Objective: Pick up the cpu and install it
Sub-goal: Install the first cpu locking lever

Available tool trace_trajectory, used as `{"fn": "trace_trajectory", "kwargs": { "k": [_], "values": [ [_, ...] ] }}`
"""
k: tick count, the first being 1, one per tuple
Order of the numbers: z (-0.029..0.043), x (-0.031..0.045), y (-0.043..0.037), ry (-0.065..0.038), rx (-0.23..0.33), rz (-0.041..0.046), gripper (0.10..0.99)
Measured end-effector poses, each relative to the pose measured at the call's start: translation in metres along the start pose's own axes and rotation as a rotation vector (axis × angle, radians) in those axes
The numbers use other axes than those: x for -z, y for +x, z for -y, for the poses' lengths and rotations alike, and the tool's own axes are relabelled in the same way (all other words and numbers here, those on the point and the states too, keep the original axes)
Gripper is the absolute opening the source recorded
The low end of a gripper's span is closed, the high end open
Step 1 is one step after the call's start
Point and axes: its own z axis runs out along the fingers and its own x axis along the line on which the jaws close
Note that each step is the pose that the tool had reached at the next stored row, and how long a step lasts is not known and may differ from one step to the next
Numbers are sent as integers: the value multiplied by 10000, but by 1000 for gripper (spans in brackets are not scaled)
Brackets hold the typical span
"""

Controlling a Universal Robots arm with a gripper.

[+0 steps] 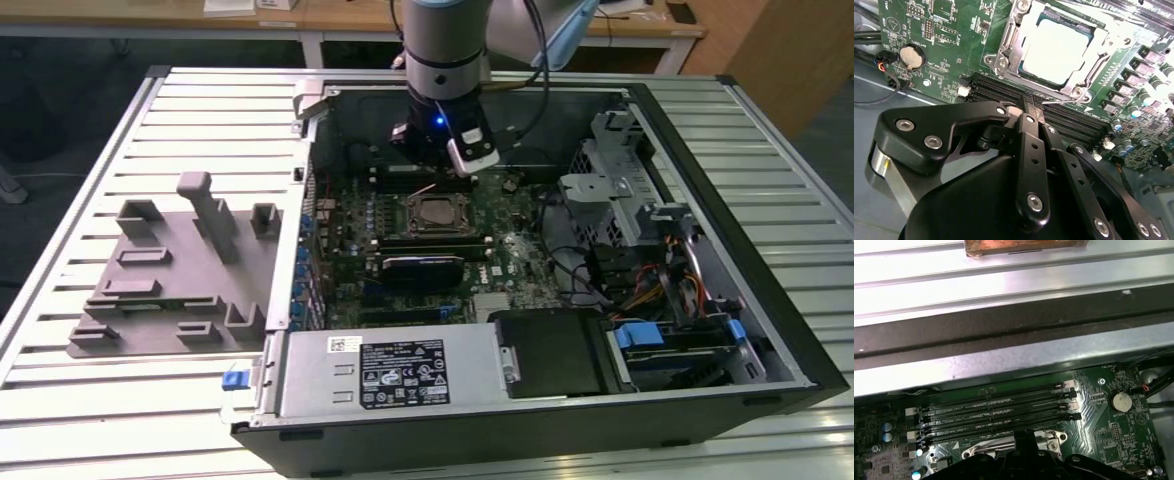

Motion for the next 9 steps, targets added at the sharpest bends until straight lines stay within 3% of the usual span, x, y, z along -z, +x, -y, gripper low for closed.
{"fn": "trace_trajectory", "kwargs": {
  "k": [4,9],
  "values": [
    [-14,-35,5,-4,8,42,106],
    [-22,-65,9,-5,35,185,106]
  ]
}}
